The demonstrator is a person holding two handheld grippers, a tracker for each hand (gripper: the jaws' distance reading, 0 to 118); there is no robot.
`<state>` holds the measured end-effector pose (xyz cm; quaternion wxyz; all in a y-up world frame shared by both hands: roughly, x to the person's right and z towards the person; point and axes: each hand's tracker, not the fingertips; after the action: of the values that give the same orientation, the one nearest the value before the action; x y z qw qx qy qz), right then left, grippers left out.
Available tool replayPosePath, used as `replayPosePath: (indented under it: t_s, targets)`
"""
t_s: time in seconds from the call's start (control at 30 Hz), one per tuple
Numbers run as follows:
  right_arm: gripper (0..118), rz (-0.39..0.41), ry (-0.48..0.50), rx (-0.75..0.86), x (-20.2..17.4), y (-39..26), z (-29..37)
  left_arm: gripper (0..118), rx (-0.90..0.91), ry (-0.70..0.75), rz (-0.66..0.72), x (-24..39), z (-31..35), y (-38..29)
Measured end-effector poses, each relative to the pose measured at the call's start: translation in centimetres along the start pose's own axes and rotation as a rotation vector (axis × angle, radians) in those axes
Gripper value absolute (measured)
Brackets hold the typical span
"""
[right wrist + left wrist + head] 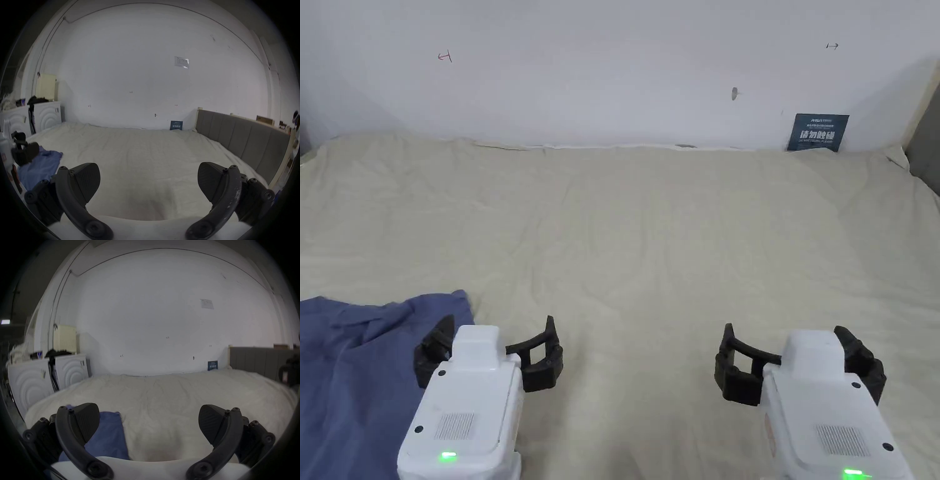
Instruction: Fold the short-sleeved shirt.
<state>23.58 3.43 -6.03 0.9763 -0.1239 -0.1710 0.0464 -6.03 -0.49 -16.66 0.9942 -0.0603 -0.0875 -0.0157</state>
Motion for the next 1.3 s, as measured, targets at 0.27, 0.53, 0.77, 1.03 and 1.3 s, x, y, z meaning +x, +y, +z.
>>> replayPosePath:
  t_s: [0.27,0.53,0.77,1.03,1.3]
  targets:
    - [118,0.691,-0.357,0.324,-4.3,1.7,1.8,118,-0.042,-0.313,1.239,-5.5,-0.6,0.9]
    - [118,0.582,-0.322,0.364,-3.4,2.4,2.5,118,-0.048,-0.200,0.976,-5.4,-0.6,2.5]
    - [118,-0.089,0.012,0.152,1.6,3.2,1.6,118,0.139,-0.002,-0.050,0.3,1.1,4.8]
    - [118,-0.136,0.021,0.117,1.7,2.5,1.3,118,0.168,0.015,-0.228,1.5,1.0,3.5]
    - [118,-0.104,0.020,0.113,1.4,2.6,1.5,118,0.144,0.010,-0.143,0.6,0.9,3.6]
